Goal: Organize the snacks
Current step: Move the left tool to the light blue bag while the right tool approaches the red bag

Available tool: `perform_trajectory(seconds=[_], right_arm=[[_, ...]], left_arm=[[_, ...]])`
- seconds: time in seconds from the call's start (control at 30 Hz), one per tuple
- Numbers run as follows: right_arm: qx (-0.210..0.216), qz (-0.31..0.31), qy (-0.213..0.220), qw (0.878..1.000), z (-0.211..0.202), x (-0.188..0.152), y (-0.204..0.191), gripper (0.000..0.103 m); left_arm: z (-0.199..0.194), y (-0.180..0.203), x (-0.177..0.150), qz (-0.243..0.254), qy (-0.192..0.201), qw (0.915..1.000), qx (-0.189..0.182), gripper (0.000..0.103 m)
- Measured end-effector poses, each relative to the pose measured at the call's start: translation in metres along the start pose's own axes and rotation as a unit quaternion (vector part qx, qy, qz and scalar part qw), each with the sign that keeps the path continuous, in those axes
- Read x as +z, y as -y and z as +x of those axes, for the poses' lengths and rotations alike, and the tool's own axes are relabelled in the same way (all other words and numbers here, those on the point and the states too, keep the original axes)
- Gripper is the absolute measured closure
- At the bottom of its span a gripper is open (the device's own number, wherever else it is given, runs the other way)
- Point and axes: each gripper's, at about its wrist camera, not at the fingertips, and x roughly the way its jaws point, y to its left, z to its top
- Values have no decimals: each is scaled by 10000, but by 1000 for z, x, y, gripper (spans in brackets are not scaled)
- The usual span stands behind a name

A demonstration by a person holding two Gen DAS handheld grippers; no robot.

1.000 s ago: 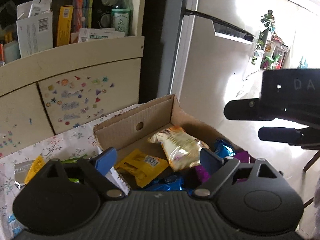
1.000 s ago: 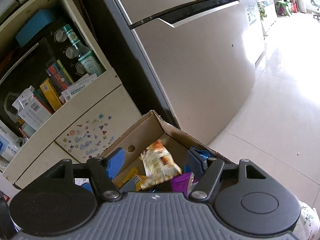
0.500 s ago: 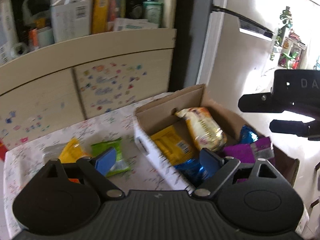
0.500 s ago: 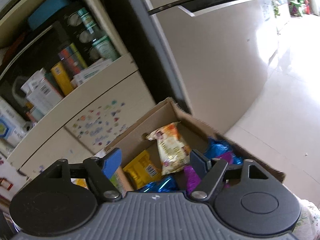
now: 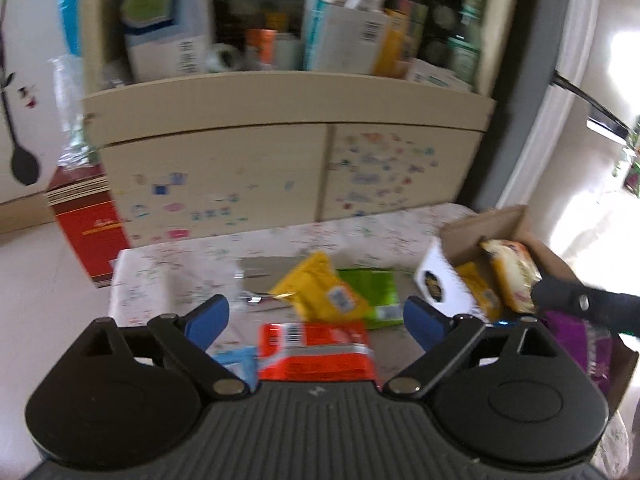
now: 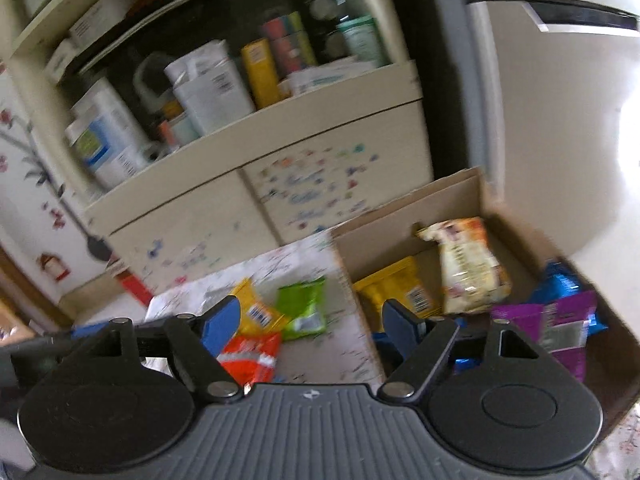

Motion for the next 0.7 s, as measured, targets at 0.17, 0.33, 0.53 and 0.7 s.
perform_trajectory(seconds=[0.17, 0.33, 0.53, 0.7], right_arm=[[191, -121, -344, 9992, 17, -13, -15, 20], [297, -355, -656, 9968, 40, -27, -33, 20], [318, -364, -970, 9941, 73, -41, -45, 16], [231, -487, -1084, 9926, 102, -46, -59, 10]], left_arm=[[2, -30, -4, -307, -141, 9992, 224, 9], [1, -55, -9, -609, -285, 9971, 344, 9], [3, -74, -14, -867, -422, 9945, 420, 9], [2, -83, -15, -975, -484, 9931, 445, 9]])
